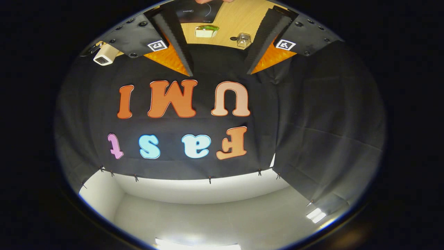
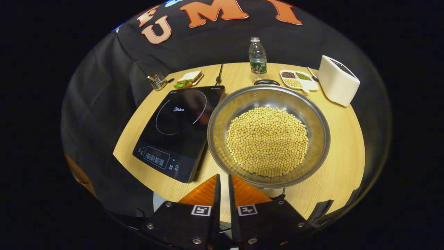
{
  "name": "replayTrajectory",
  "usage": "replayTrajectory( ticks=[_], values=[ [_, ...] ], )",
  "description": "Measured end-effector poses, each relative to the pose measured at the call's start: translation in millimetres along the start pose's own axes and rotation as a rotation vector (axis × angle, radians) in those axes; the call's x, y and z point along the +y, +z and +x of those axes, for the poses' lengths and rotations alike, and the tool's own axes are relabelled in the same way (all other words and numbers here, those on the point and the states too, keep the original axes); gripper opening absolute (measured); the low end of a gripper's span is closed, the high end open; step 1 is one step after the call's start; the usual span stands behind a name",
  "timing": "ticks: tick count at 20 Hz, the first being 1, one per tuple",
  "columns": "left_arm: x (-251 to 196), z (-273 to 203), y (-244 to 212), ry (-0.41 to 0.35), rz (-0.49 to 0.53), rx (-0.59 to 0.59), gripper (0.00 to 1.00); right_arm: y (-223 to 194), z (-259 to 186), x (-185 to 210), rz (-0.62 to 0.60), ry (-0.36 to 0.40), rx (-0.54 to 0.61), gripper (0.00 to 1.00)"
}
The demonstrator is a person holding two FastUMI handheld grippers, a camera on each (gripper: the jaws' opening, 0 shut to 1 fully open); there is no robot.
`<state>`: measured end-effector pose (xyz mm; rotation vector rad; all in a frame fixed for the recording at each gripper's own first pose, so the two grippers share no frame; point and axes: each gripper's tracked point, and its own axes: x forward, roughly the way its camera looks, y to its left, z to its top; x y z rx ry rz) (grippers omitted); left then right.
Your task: First push the handle of the pot to place it horizontally, then grasp the pot with both hands and set it on the induction cooktop.
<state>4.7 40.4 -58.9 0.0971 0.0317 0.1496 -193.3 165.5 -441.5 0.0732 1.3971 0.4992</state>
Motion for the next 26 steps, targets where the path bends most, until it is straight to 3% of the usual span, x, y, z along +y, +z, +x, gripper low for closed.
replayTrajectory(
  ticks=[4, 13, 26],
  values=[
    [3.8, 3.1, -8.0, 0.010, 0.002, 0.015, 0.98, -14.2, 16.4, -2.2, -0.016, 0.000, 0.051, 0.00],
    [0.3, 0.2, -15.0, 0.010, 0.007, 0.038, 0.98, -28.9, 30.8, -10.2, 0.066, 0.036, 0.117, 0.00],
    [-13.3, 3.0, -22.0, -0.030, -0.006, 0.036, 0.98, -27.8, 10.7, -87.9, 0.196, -0.071, 0.095, 0.00]
  ],
)
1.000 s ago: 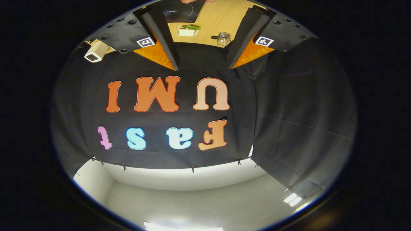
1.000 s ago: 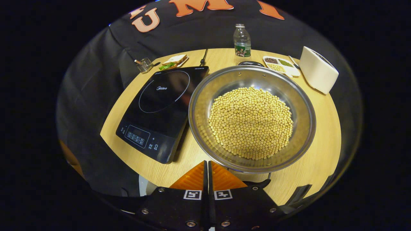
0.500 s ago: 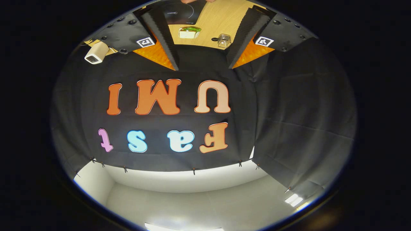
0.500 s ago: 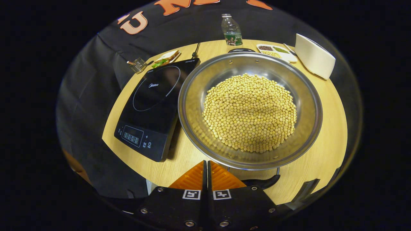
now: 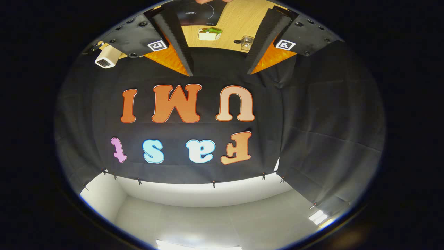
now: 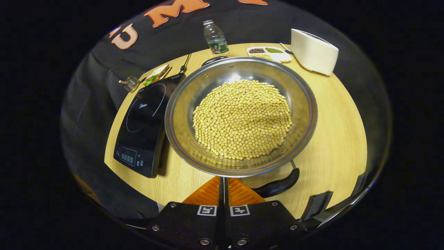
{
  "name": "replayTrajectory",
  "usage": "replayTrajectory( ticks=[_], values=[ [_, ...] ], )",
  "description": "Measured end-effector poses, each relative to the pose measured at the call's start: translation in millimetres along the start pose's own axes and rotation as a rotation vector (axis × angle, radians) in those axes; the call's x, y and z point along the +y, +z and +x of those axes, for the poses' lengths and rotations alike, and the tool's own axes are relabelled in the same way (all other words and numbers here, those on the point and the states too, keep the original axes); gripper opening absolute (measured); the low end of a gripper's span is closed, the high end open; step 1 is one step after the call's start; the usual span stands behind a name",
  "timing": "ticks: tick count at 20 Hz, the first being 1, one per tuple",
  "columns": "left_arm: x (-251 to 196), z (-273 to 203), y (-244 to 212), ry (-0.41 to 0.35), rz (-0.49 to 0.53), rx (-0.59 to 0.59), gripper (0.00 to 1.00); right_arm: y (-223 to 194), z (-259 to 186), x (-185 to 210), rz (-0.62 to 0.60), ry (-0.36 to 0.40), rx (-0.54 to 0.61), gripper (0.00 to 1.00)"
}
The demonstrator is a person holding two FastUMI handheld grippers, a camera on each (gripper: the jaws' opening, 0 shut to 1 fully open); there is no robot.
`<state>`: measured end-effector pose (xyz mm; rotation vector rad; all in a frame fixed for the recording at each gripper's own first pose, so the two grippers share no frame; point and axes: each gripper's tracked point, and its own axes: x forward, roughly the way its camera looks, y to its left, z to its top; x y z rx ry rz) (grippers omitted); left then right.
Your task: First push the handle of the pot to place it horizontally, then grasp the pot with both hands and set it on the induction cooktop.
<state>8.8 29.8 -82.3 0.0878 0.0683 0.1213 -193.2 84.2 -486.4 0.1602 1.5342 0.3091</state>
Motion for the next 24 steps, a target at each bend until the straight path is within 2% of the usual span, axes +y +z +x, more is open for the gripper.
replayTrajectory(
  ticks=[6, 15, 18, 24],
  values=[
    [6.2, 3.6, -16.0, 0.005, -0.032, 0.032, 0.96, 13.0, -2.4, -40.9, 0.029, -0.085, -0.016, 0.00],
    [26.6, 1.4, -26.6, 0.043, -0.019, 0.056, 0.98, 34.6, 1.2, -87.2, 0.106, -0.146, -0.019, 0.00],
    [33.2, 1.1, -25.6, 0.056, -0.012, 0.049, 0.98, 47.0, 0.9, -106.1, 0.114, -0.211, -0.047, 0.00],
    [36.3, 3.9, -32.2, 0.066, -0.013, 0.058, 0.98, 73.1, 6.1, -133.0, 0.160, -0.274, -0.084, 0.00]
  ],
)
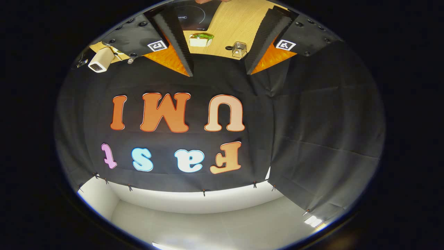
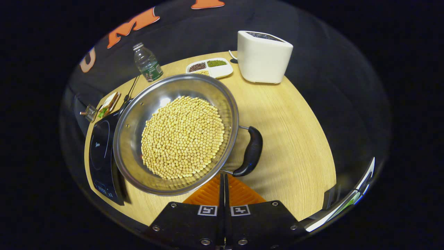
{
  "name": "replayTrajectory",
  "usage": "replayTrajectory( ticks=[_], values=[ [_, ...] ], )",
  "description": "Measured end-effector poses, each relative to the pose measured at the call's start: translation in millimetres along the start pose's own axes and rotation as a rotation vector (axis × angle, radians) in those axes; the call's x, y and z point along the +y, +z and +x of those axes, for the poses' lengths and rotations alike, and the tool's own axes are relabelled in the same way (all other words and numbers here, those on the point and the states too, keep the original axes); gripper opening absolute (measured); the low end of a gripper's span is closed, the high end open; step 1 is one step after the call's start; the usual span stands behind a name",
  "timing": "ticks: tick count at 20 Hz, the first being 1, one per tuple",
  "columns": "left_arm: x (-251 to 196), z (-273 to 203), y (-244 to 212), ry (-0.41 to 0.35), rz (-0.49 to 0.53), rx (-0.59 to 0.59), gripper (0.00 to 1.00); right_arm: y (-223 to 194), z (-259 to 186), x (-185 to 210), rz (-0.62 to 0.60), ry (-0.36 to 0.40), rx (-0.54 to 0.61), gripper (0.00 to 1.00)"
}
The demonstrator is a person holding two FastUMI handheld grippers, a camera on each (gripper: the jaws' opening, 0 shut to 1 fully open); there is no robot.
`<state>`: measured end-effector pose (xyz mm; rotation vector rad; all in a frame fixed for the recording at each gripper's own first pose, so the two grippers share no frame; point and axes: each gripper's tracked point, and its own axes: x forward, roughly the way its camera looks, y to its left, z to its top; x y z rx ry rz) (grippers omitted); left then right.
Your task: First push the handle of the pot to place it horizontally, then grasp the pot with both hands and set it on the induction cooktop.
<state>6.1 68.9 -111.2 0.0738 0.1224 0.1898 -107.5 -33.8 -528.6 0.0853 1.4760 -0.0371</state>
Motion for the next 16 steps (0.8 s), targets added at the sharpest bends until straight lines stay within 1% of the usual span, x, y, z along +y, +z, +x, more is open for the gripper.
replayTrajectory(
  ticks=[3, 8, 16],
  values=[
    [0.4, 3.9, -7.5, 0.003, 0.005, 0.011, 0.98, 11.7, 7.4, -6.8, 0.043, -0.013, -0.009, 0.00],
    [-0.6, 9.3, -11.5, -0.005, 0.004, 0.027, 0.98, 31.2, 16.4, -17.0, 0.074, -0.036, -0.035, 0.00],
    [0.6, 13.2, -20.1, 0.003, 0.005, 0.051, 0.98, 62.7, 33.2, -16.2, 0.101, -0.046, -0.046, 0.00]
  ],
)
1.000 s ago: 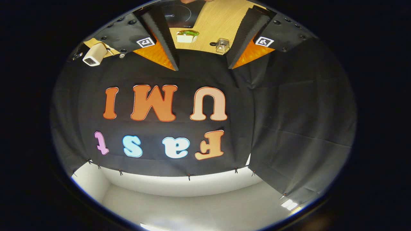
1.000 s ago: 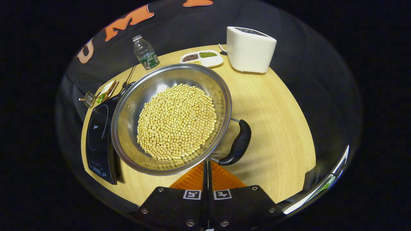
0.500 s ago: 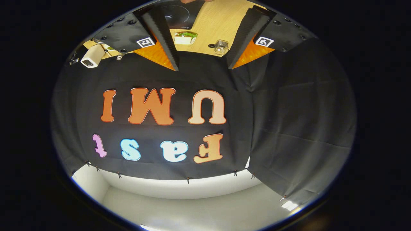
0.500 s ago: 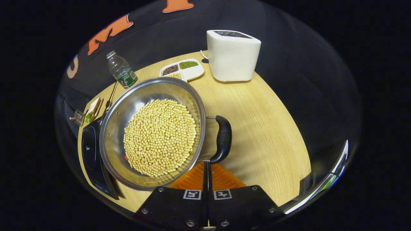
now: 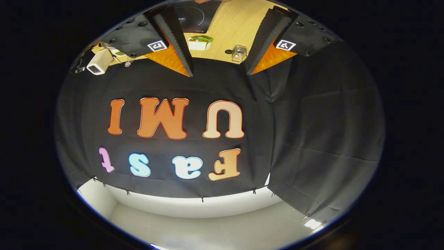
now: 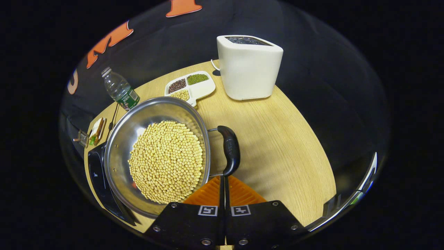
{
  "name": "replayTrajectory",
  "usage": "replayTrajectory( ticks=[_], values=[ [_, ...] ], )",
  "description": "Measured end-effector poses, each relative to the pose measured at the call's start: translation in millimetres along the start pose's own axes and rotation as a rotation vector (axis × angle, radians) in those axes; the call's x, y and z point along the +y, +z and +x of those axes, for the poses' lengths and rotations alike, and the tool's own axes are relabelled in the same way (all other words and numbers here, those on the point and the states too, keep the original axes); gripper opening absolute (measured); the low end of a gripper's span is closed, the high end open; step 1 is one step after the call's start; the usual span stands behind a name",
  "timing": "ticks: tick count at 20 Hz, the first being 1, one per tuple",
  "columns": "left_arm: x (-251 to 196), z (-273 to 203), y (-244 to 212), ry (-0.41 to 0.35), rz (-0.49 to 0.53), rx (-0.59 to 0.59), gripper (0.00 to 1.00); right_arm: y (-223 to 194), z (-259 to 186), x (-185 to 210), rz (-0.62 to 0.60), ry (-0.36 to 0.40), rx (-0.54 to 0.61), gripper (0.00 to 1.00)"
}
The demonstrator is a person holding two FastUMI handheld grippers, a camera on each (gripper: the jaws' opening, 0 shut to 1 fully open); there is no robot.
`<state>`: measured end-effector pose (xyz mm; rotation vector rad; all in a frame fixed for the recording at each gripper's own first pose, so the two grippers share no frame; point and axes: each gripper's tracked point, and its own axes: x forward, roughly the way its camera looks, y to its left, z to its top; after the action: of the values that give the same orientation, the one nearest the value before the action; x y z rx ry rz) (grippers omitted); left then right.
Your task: First push the handle of the pot to place it horizontally, then grasp the pot with both hands and set it on the induction cooktop.
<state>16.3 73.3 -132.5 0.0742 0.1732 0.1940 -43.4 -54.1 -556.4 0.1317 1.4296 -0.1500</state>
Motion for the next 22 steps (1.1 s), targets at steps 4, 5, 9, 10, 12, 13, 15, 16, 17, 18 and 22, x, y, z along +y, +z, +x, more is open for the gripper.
replayTrajectory(
  ticks=[4, 5, 9, 10, 12, 13, 15, 16, 17, 18, 22],
  values=[
    [-8.3, -0.1, -10.0, -0.012, 0.007, 0.019, 0.98, 15.1, 7.1, 2.4, 0.015, 0.000, -0.009, 0.00],
    [-13.8, -0.9, -15.7, -0.022, 0.008, 0.030, 0.98, 18.0, 9.0, 2.9, 0.020, 0.003, -0.010, 0.00],
    [-34.1, 1.2, -42.3, -0.059, 0.007, 0.079, 0.98, 27.3, 14.5, 3.7, 0.059, 0.022, -0.005, 0.00],
    [-39.6, 2.3, -49.9, -0.069, 0.004, 0.097, 0.97, 29.5, 16.9, 3.9, 0.071, 0.033, -0.006, 0.00],
    [-58.3, 4.2, -69.5, -0.107, -0.004, 0.138, 0.98, 31.9, 18.4, 6.0, 0.096, 0.067, 0.000, 0.00],
    [-67.4, 7.0, -81.4, -0.125, -0.005, 0.163, 0.98, 30.8, 16.5, 6.2, 0.105, 0.076, 0.003, 0.00],
    [-89.6, 10.5, -108.6, -0.170, -0.004, 0.230, 0.98, 32.8, 7.1, 4.4, 0.109, 0.095, -0.015, 0.00],
    [-101.4, 13.0, -121.4, -0.197, -0.003, 0.266, 0.98, 34.6, -0.8, 5.6, 0.115, 0.115, -0.027, 0.00],
    [-113.5, 15.1, -134.7, -0.221, -0.003, 0.300, 0.98, 36.3, -8.1, 9.2, 0.121, 0.135, -0.035, 0.00],
    [-126.6, 17.8, -147.6, -0.242, -0.002, 0.333, 0.97, 37.3, -15.7, 13.1, 0.121, 0.152, -0.045, 0.00],
    [-174.4, 17.8, -194.7, -0.320, -0.007, 0.464, 0.98, 48.7, -45.6, 21.7, 0.085, 0.193, -0.093, 0.02]
  ],
)
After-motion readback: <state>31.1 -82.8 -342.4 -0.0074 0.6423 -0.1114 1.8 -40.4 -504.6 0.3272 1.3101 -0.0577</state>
